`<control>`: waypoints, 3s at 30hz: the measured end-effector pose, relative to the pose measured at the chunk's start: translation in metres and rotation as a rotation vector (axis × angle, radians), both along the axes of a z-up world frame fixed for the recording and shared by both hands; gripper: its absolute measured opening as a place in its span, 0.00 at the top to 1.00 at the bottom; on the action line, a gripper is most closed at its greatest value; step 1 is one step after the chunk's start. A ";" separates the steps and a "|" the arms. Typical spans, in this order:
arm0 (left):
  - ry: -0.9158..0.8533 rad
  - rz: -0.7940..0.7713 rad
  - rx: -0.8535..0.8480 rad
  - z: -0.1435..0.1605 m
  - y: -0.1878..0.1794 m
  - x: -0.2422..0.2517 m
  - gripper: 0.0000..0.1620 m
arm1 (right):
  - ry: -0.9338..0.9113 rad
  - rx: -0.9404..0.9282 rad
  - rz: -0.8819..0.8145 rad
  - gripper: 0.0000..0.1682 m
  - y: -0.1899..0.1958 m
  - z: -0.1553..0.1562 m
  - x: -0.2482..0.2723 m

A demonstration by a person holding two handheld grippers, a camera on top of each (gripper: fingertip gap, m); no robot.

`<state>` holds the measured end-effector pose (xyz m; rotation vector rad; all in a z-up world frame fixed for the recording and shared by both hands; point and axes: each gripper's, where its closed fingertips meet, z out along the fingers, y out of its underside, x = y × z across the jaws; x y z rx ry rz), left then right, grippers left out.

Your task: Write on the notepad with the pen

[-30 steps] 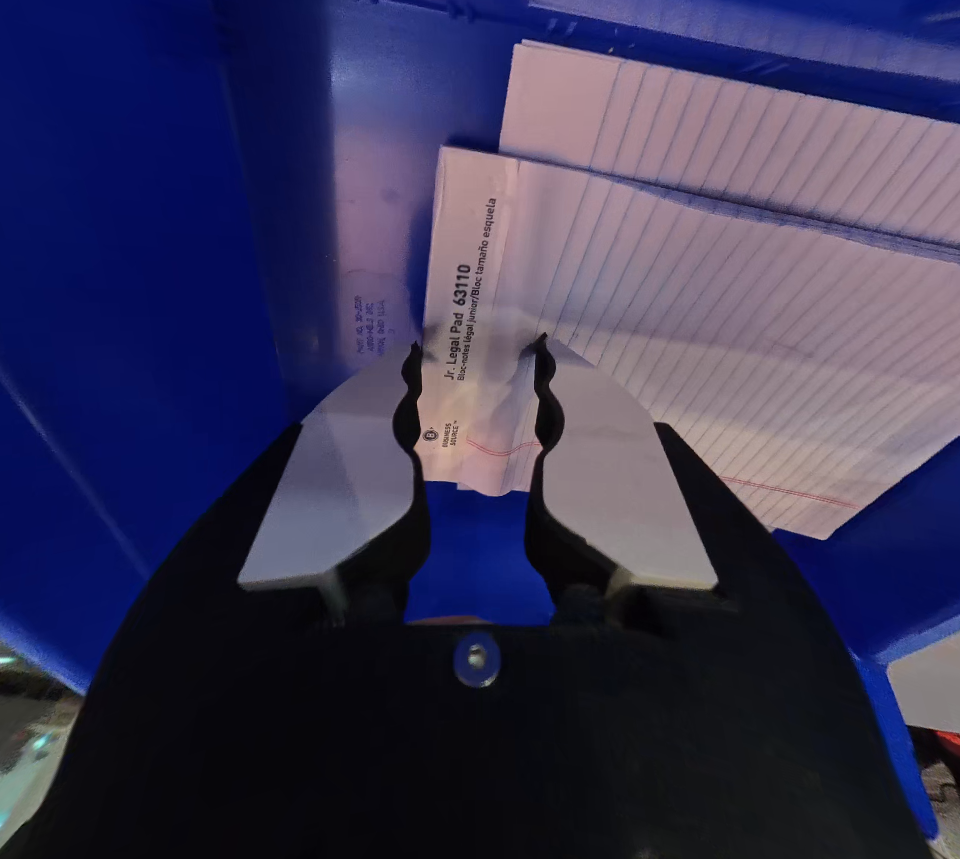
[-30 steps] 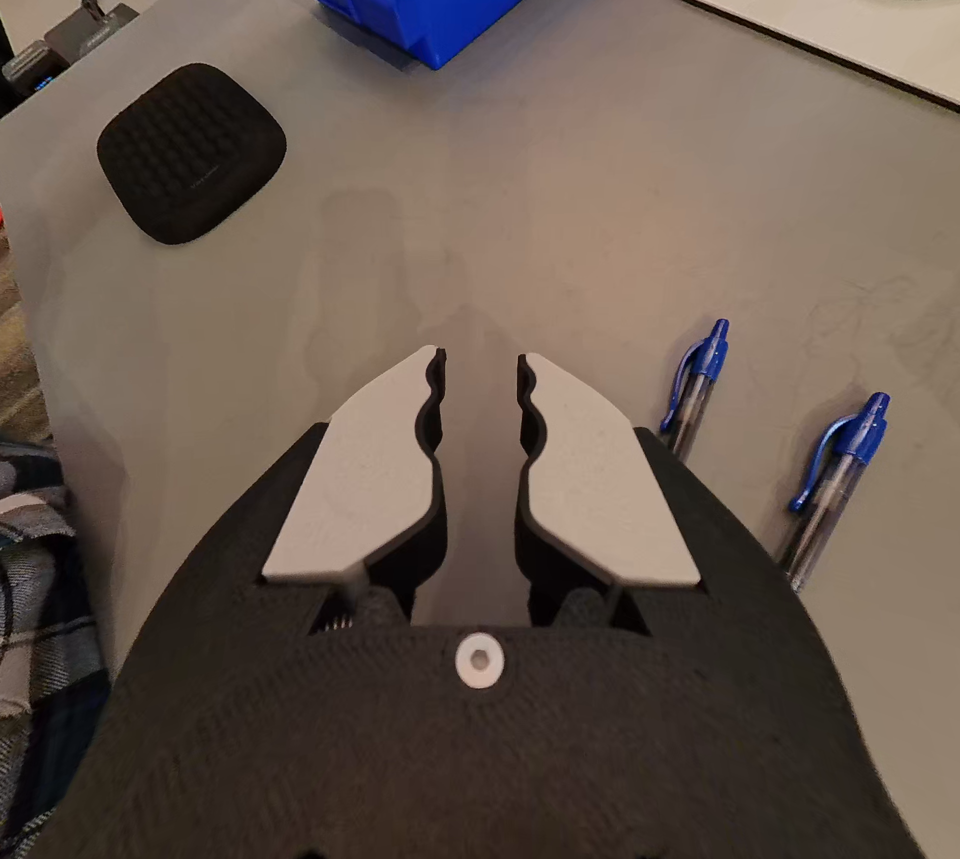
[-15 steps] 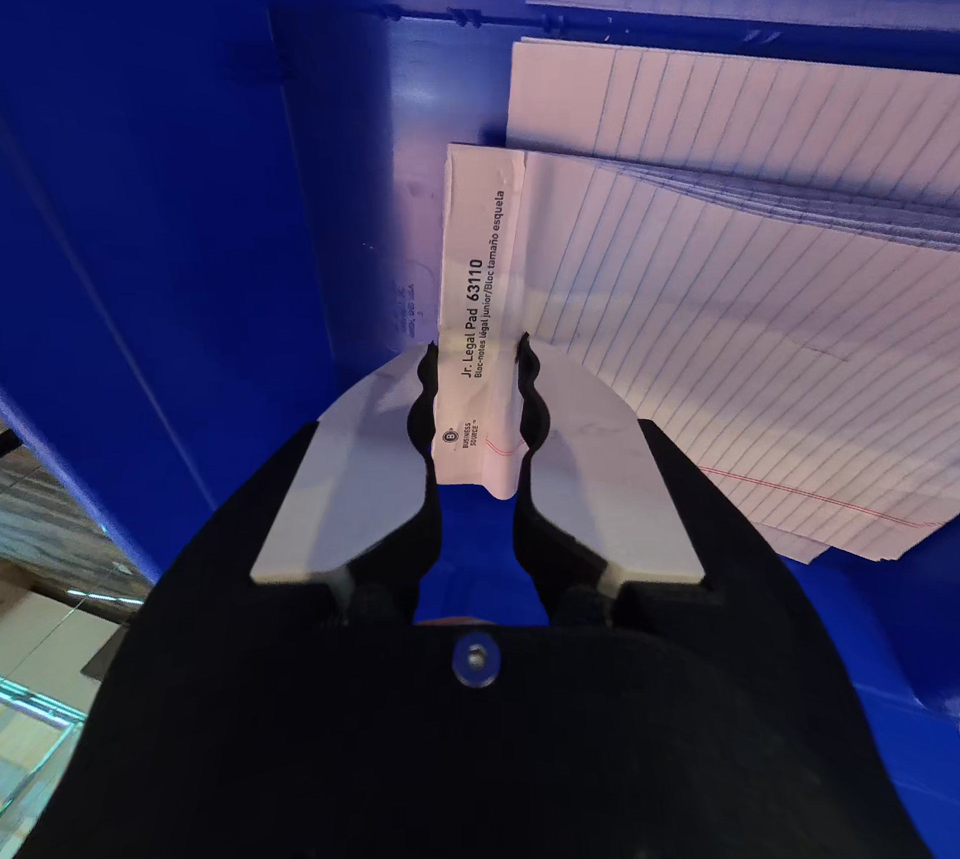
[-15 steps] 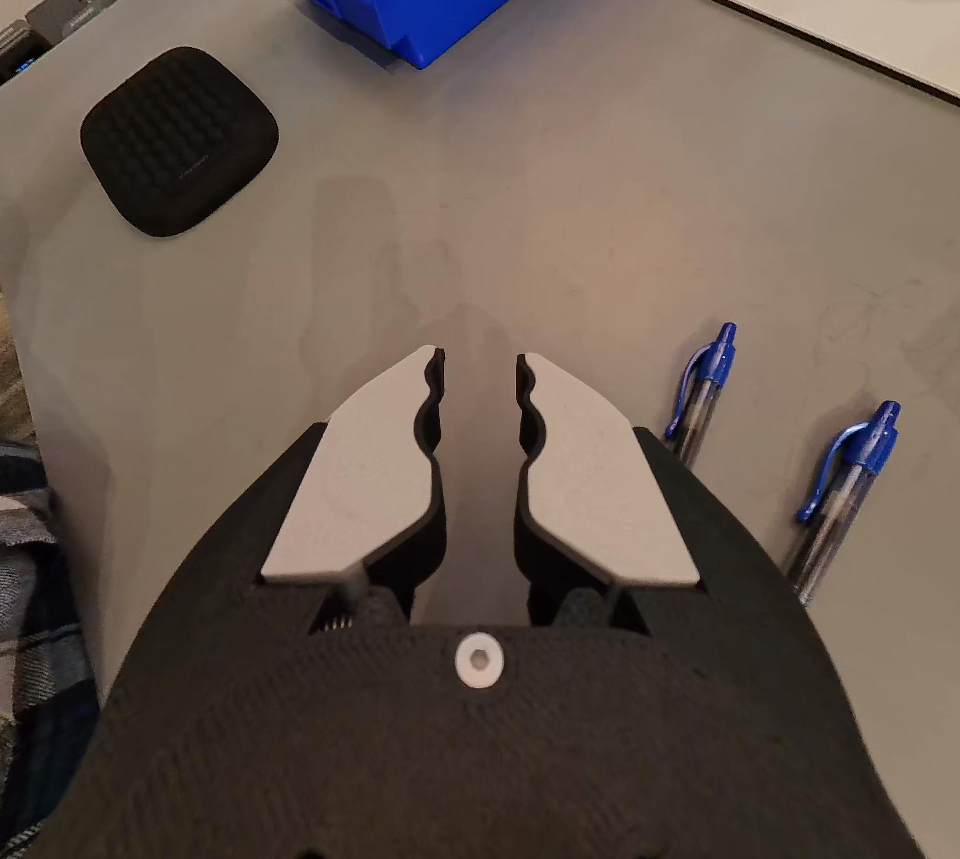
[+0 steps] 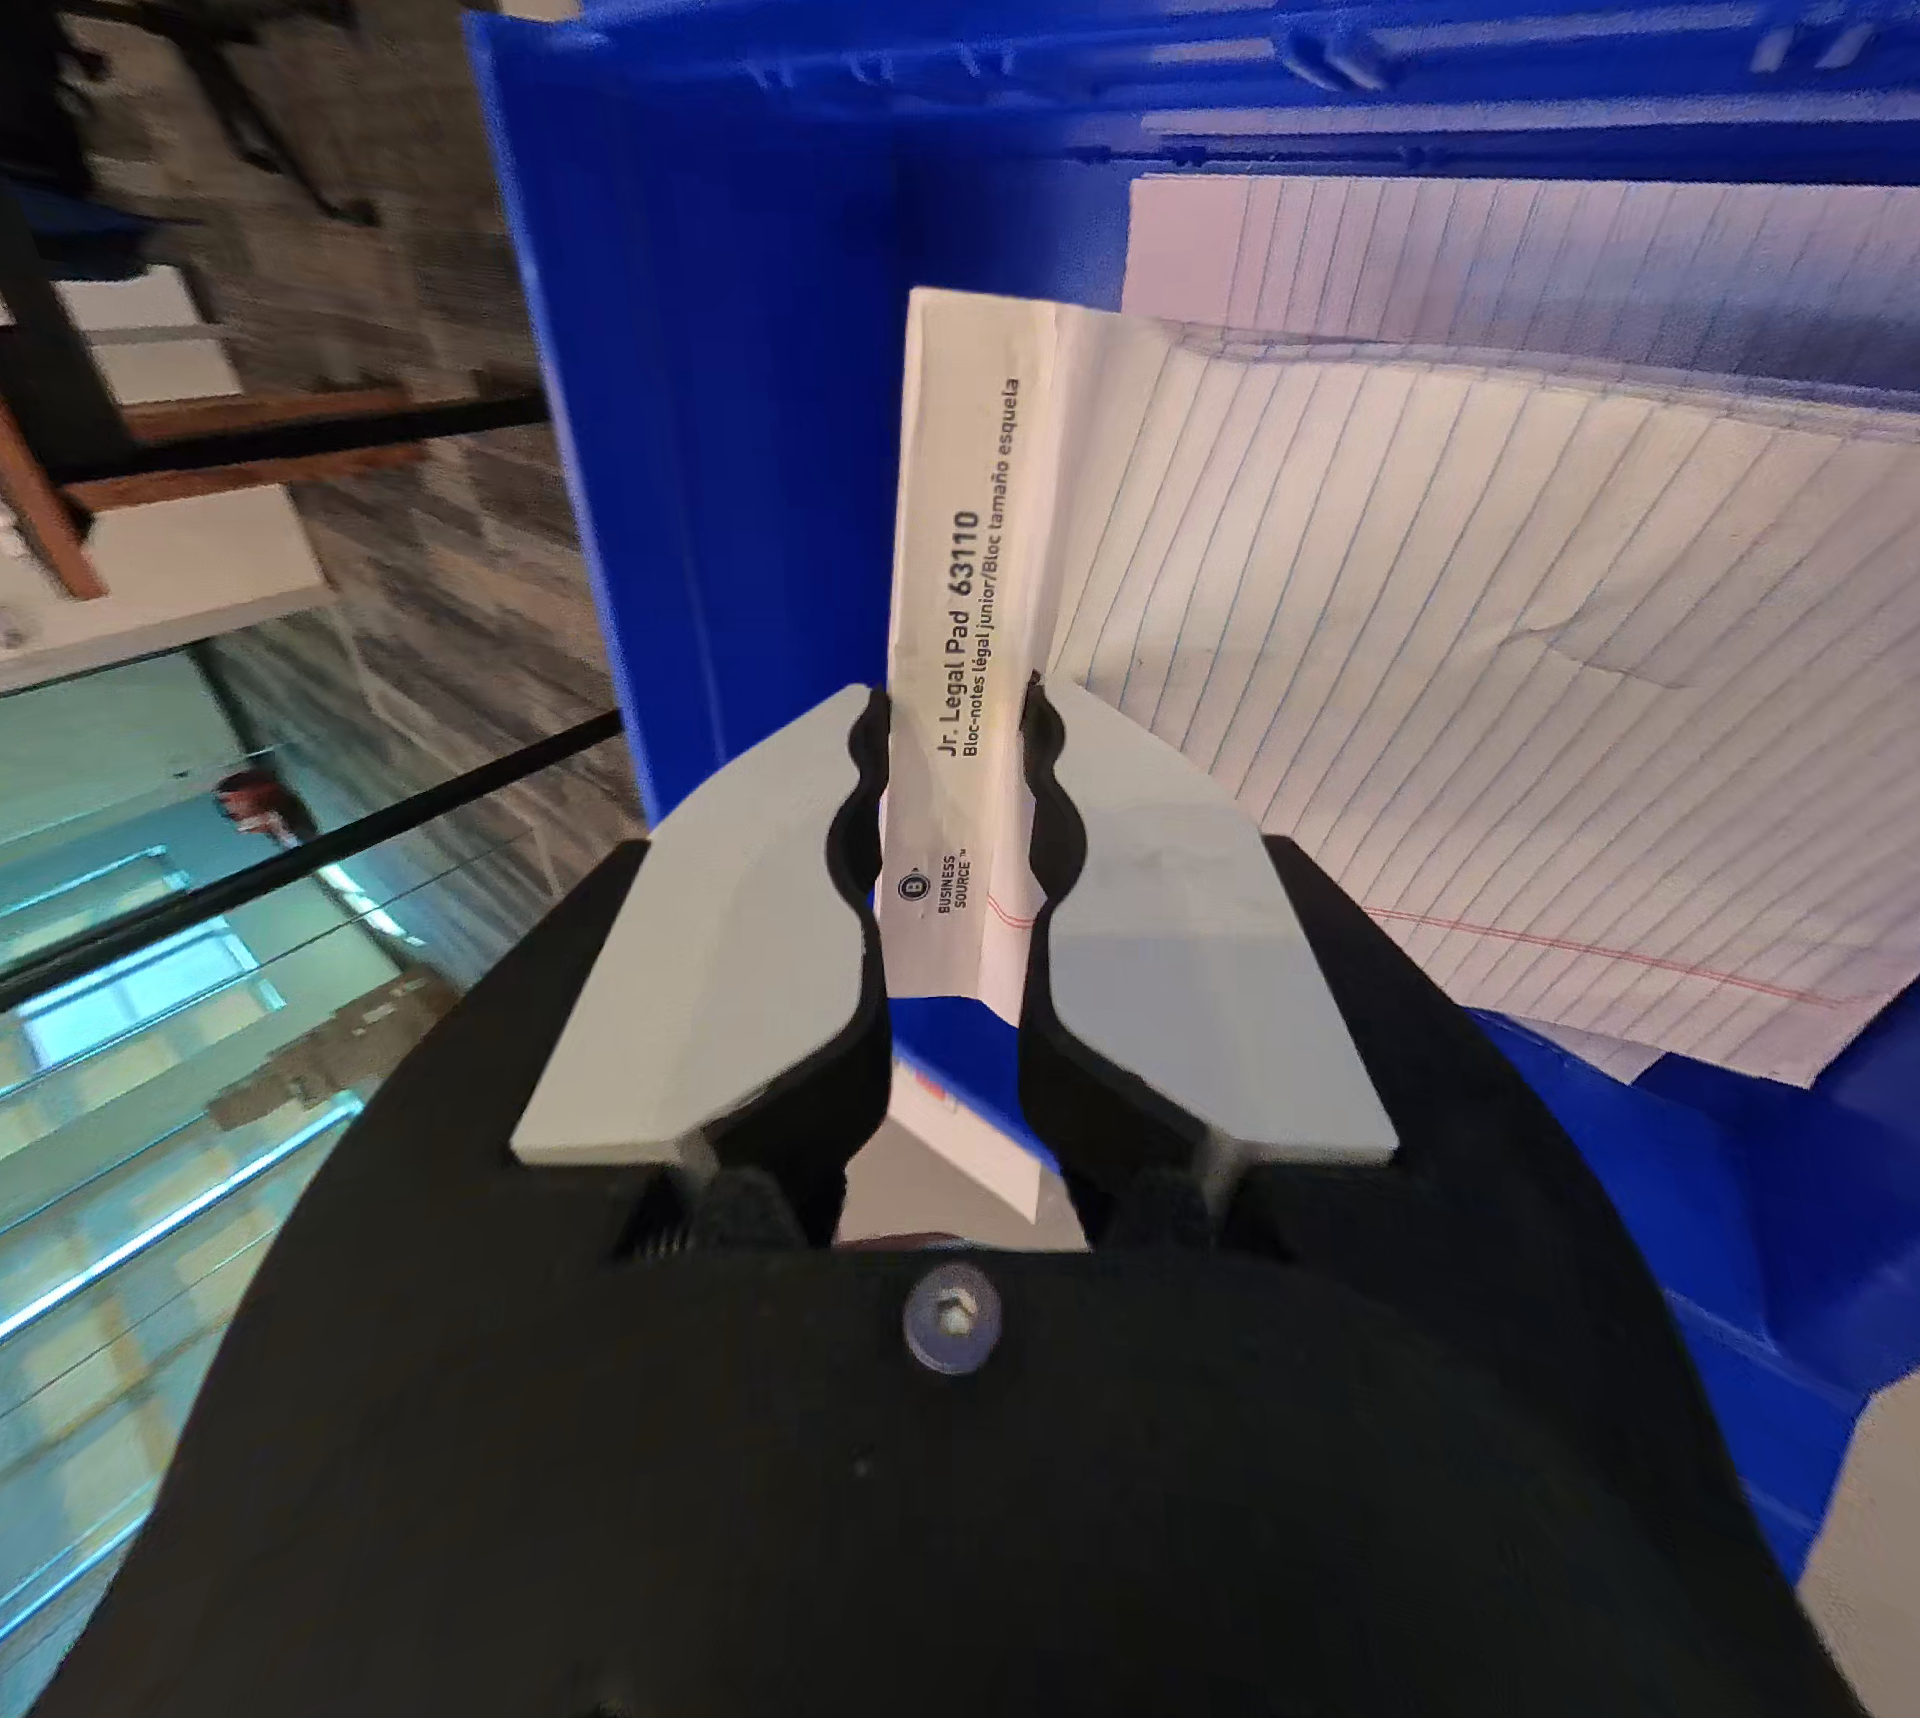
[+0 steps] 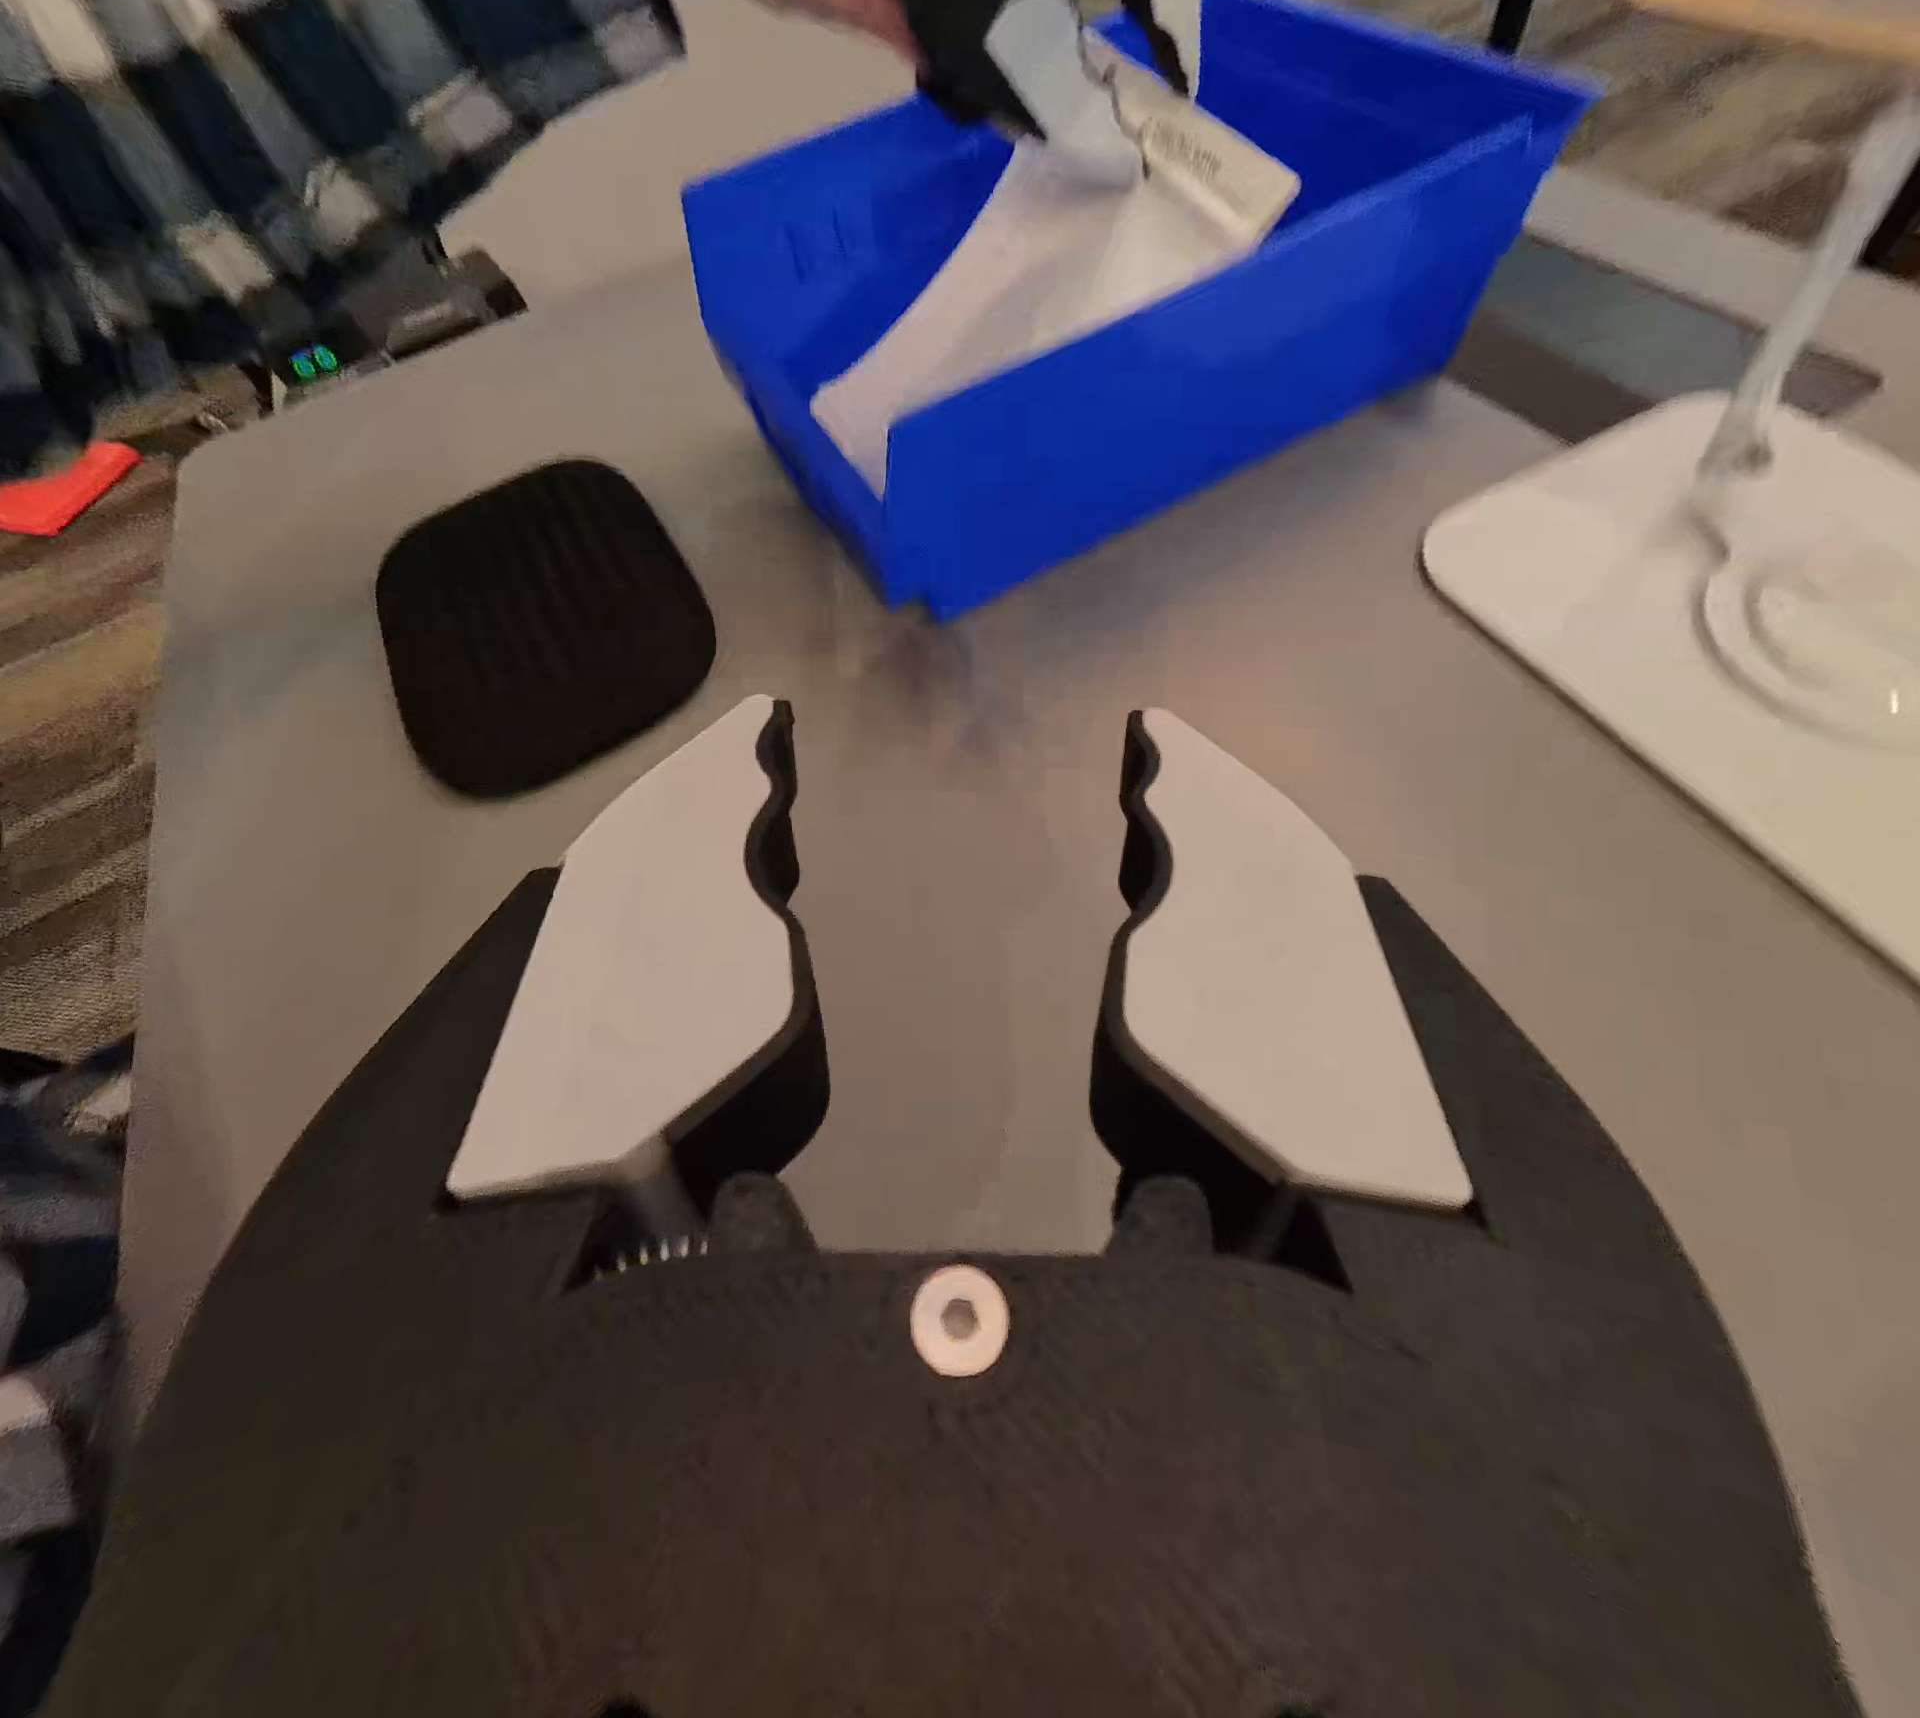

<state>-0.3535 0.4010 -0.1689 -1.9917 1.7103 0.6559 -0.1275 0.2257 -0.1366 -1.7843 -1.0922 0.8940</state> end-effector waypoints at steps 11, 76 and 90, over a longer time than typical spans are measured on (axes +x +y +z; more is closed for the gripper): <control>-0.088 -0.088 0.376 0.080 -0.097 0.015 0.85 | 0.132 -0.137 0.174 0.61 0.056 0.021 -0.123; -0.445 -0.120 -0.319 -0.076 -0.205 0.200 0.66 | -0.274 -0.096 0.115 0.68 0.009 -0.096 0.059; -0.430 -0.107 -0.184 -0.067 -0.151 0.147 0.70 | -0.285 -0.063 0.102 0.72 0.014 -0.102 0.065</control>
